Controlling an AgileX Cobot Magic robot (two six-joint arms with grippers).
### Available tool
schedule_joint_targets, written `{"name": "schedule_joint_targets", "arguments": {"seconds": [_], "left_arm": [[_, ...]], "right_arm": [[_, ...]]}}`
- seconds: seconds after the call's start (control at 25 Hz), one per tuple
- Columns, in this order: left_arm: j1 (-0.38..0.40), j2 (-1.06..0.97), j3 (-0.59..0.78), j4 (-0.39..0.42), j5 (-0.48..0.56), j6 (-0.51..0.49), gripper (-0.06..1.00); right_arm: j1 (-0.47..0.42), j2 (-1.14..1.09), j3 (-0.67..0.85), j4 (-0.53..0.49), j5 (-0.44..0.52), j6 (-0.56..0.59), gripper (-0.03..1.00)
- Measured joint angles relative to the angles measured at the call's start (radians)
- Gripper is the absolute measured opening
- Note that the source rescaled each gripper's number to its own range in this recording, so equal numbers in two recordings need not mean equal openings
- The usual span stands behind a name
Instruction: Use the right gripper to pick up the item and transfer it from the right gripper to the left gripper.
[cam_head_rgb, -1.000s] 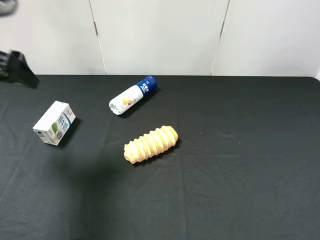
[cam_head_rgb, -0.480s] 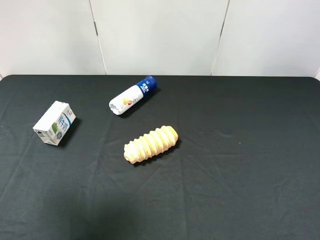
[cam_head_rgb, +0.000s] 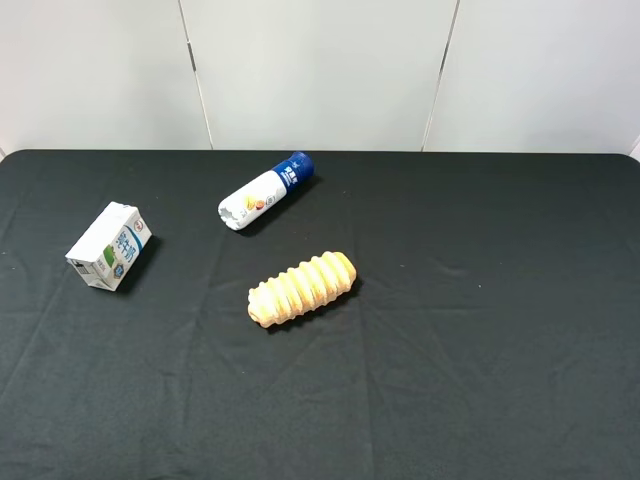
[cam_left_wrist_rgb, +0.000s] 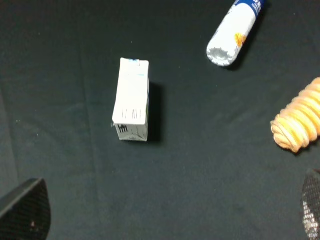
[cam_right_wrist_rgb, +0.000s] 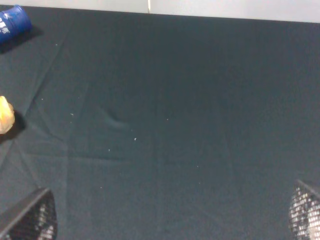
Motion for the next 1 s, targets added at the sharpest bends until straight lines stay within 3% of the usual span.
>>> {"name": "schedule_joint_targets", "arguments": {"seconds": [0.4,0.68,1.0], "left_arm": [[0.0,-0.397,0.234,0.001,0.019,-0.004,1.0],[0.0,-0.419,0.297,0.008,0.036,-0.018,0.97],[0.0,-0.419,0.3,0.076,0.035,-0.106,0.94]], "right_arm": [[0.0,0.0,0.0,0.0,0.0,0.001,0.99],[0.0,0.0,0.0,0.0,0.0,0.001,0.99],[0.0,0.0,0.0,0.0,0.0,0.001,0.99]]}}
